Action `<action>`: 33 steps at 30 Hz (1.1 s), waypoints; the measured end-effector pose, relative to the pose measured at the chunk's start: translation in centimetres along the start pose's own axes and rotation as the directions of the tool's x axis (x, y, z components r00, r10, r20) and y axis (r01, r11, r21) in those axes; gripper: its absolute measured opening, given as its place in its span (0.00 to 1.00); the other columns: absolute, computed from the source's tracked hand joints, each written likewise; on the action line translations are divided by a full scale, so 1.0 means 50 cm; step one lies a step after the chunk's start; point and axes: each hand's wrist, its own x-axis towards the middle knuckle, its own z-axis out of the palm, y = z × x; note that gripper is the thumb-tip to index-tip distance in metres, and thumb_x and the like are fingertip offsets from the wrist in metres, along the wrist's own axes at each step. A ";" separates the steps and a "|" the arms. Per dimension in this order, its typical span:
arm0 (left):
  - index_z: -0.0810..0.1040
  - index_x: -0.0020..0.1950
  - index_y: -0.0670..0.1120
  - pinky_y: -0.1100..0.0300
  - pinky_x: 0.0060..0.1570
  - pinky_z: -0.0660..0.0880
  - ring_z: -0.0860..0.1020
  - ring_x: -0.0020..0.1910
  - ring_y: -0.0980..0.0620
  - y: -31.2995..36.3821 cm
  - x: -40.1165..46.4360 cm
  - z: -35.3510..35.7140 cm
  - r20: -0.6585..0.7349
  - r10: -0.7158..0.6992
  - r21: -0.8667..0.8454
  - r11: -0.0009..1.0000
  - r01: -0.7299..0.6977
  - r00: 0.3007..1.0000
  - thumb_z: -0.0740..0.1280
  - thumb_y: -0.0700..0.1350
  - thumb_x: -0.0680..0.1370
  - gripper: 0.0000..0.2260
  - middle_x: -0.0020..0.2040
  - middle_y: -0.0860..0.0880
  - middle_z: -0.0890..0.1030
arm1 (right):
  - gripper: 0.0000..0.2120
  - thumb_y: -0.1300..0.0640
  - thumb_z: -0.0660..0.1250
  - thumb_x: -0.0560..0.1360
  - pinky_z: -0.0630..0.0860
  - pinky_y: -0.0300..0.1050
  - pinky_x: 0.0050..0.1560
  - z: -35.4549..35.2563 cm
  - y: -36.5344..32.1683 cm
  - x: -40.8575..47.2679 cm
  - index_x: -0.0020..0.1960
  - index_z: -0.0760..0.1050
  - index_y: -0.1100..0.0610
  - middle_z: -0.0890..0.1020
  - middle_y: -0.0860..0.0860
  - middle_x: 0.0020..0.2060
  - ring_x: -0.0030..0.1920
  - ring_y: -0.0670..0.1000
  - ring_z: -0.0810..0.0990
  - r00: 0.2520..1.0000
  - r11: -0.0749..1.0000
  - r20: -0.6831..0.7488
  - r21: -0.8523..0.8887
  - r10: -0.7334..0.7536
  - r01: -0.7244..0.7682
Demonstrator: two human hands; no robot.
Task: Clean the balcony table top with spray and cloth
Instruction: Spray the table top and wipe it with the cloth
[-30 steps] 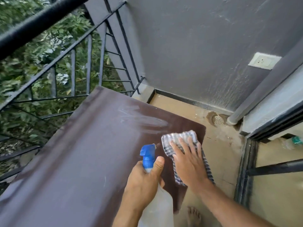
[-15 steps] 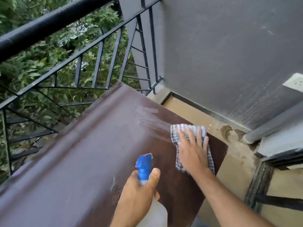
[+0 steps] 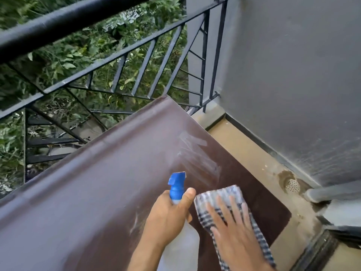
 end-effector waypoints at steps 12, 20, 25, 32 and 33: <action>0.75 0.48 0.46 0.59 0.41 0.72 0.80 0.31 0.61 0.013 0.043 -0.003 -0.077 -0.075 -0.127 0.990 0.064 0.994 0.59 0.63 0.77 0.20 0.33 0.51 0.85 | 0.29 0.44 0.50 0.78 0.51 0.70 0.74 -0.083 -0.028 0.451 0.78 0.60 0.49 0.64 0.56 0.77 0.78 0.65 0.56 0.998 0.992 0.009 0.111 0.065 -0.066; 0.76 0.46 0.43 0.59 0.39 0.71 0.78 0.28 0.63 -0.023 0.042 -0.029 -0.150 -0.113 -0.154 0.984 0.089 0.982 0.60 0.61 0.78 0.20 0.33 0.51 0.85 | 0.28 0.45 0.50 0.79 0.51 0.68 0.76 -0.078 -0.036 0.395 0.79 0.59 0.49 0.63 0.55 0.78 0.78 0.64 0.55 0.995 0.995 0.037 0.038 -0.093 0.092; 0.79 0.42 0.41 0.65 0.36 0.68 0.78 0.29 0.66 -0.084 0.008 -0.039 -0.116 -0.149 -0.096 0.986 0.139 0.982 0.60 0.59 0.81 0.22 0.29 0.55 0.83 | 0.28 0.47 0.53 0.79 0.59 0.69 0.73 -0.060 0.003 0.193 0.78 0.62 0.51 0.64 0.55 0.77 0.78 0.64 0.58 0.984 0.984 0.035 0.028 -0.175 0.174; 0.76 0.49 0.47 0.66 0.37 0.69 0.79 0.29 0.65 -0.156 -0.064 -0.052 -0.172 -0.255 -0.213 0.953 0.217 0.952 0.63 0.55 0.81 0.11 0.30 0.52 0.85 | 0.27 0.45 0.48 0.80 0.58 0.69 0.73 -0.065 0.009 0.282 0.78 0.57 0.48 0.67 0.55 0.76 0.77 0.65 0.60 0.987 0.987 0.059 0.064 -0.152 0.148; 0.76 0.47 0.47 0.65 0.37 0.69 0.79 0.29 0.64 -0.166 -0.074 -0.057 -0.187 -0.262 -0.225 0.950 0.218 0.947 0.63 0.55 0.81 0.12 0.31 0.52 0.84 | 0.28 0.45 0.48 0.80 0.57 0.70 0.73 -0.065 0.001 0.328 0.78 0.58 0.49 0.67 0.56 0.76 0.76 0.65 0.60 0.991 0.990 0.056 0.068 -0.124 0.120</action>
